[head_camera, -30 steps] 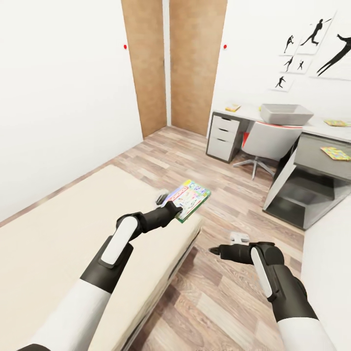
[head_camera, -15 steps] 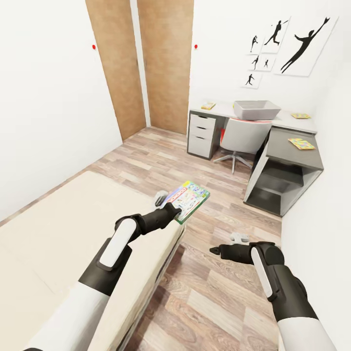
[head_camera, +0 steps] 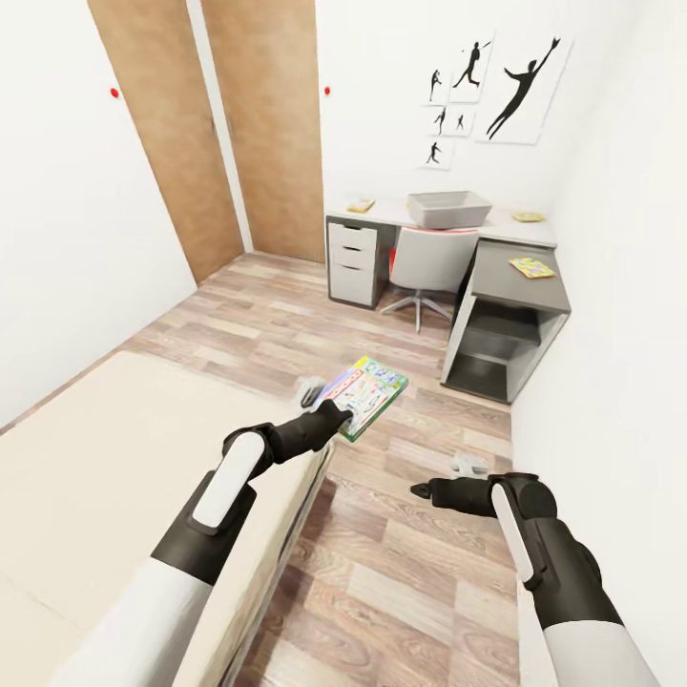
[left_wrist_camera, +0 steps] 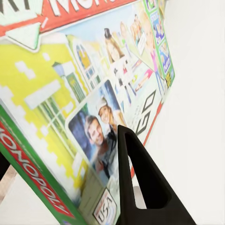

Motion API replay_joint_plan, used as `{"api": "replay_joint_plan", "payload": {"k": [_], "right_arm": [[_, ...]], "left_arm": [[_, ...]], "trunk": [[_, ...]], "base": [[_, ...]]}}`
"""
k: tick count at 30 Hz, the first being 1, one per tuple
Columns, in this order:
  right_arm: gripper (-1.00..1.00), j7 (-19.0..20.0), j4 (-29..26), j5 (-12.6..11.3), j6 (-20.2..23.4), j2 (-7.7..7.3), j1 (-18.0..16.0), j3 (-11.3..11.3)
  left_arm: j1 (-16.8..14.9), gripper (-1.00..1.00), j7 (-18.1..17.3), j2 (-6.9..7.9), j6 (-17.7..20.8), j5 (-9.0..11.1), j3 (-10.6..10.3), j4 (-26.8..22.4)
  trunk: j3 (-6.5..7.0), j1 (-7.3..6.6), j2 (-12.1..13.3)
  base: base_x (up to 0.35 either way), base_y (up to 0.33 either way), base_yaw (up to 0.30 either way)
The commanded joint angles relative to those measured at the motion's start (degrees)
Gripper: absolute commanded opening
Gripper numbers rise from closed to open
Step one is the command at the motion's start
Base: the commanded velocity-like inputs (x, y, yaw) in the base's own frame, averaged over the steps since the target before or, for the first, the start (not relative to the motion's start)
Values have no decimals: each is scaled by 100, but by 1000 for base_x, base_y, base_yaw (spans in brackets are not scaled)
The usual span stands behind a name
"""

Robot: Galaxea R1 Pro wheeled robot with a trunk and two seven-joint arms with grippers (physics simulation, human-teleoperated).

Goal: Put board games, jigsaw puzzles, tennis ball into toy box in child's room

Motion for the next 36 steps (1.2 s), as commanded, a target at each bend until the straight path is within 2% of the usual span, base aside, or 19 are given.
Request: {"api": "replay_joint_plan", "payload": {"k": [1,24,36], "right_arm": [[100,-19,-4,-44,31,0,-5,-4],[100,-19,-6,-44,23,14,4,11],[100,-19,-7,-44,22,9,4,7]], "left_arm": [[-4,-100,56,-1,3,76,1,-9],[30,-100,22,24,57,83,32,-3],[78,-100,9,28,55,80,36,-2]], "trunk": [[-10,3,-11],[-10,3,-11],[-10,3,-11]], "base": [[0,0,-284],[0,0,-280],[0,0,-68]]}}
